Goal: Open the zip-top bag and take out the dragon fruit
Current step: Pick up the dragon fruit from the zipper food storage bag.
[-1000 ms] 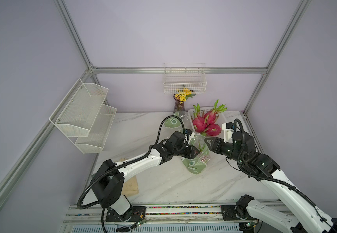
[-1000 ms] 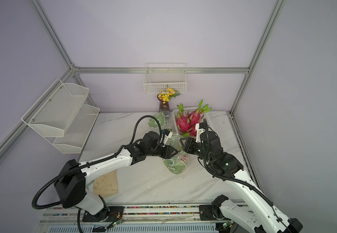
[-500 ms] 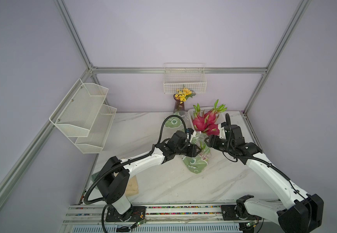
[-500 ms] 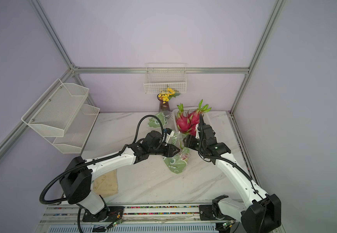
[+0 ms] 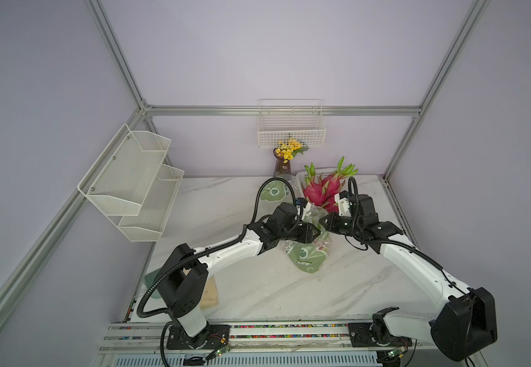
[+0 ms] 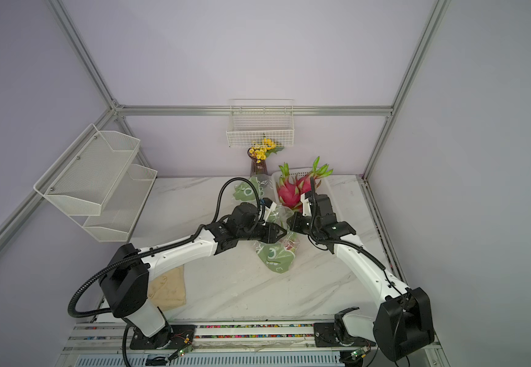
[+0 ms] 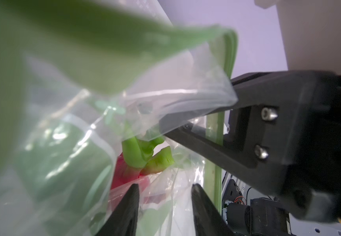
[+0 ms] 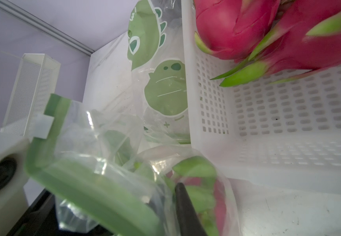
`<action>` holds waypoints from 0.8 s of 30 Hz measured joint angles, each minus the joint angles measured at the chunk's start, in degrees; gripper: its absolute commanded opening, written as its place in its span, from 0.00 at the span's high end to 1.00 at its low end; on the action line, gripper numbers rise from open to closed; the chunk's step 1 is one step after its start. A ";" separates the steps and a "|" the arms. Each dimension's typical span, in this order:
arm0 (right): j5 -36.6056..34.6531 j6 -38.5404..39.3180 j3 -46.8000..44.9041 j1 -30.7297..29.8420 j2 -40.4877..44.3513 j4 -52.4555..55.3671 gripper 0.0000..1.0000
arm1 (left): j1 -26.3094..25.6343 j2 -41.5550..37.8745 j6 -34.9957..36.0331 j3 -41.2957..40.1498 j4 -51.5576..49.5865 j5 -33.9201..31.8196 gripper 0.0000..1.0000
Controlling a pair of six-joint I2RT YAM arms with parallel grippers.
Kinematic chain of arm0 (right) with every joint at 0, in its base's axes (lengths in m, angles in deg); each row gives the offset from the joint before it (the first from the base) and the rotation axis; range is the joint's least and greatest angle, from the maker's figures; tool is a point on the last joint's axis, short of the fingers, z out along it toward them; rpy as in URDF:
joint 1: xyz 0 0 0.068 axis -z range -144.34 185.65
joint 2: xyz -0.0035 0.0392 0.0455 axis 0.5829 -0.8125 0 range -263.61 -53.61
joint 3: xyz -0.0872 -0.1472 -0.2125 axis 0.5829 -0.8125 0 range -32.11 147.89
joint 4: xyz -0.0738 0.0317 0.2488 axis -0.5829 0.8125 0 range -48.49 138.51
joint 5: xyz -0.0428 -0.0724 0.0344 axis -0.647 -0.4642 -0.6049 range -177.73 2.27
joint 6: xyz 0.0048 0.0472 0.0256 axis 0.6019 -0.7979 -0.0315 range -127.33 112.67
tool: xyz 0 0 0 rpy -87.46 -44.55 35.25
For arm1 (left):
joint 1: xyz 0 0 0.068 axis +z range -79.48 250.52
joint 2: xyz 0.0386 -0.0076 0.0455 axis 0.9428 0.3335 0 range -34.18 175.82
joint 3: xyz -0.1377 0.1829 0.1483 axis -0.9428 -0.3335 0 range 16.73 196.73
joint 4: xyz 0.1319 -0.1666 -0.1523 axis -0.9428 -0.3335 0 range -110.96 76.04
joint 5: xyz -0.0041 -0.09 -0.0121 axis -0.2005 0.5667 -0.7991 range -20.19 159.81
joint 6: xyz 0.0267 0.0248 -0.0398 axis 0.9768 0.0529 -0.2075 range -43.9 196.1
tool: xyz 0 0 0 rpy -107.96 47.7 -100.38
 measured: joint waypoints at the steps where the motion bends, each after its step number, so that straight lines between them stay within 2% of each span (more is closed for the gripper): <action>1: 0.11 -0.09 -0.07 0.00 0.17 -0.04 0.91 | 0.00 0.07 -0.13 0.09 0.00 -0.76 0.57; 11: 2.03 -0.48 -1.33 0.00 3.06 -0.63 0.99 | 0.31 1.64 -0.98 0.85 0.20 -4.70 0.57; 18: 3.10 -1.16 -1.55 0.00 3.96 -0.63 1.00 | 0.46 3.96 -0.83 0.92 3.91 -4.13 0.52; 22: 3.61 -1.49 -1.55 0.07 4.04 -1.07 1.00 | 0.46 4.72 -0.83 0.68 7.10 -3.91 0.52; 24: 3.65 -1.62 -1.66 0.11 4.15 -1.42 1.00 | 0.46 5.20 -0.74 0.68 8.48 -3.87 0.56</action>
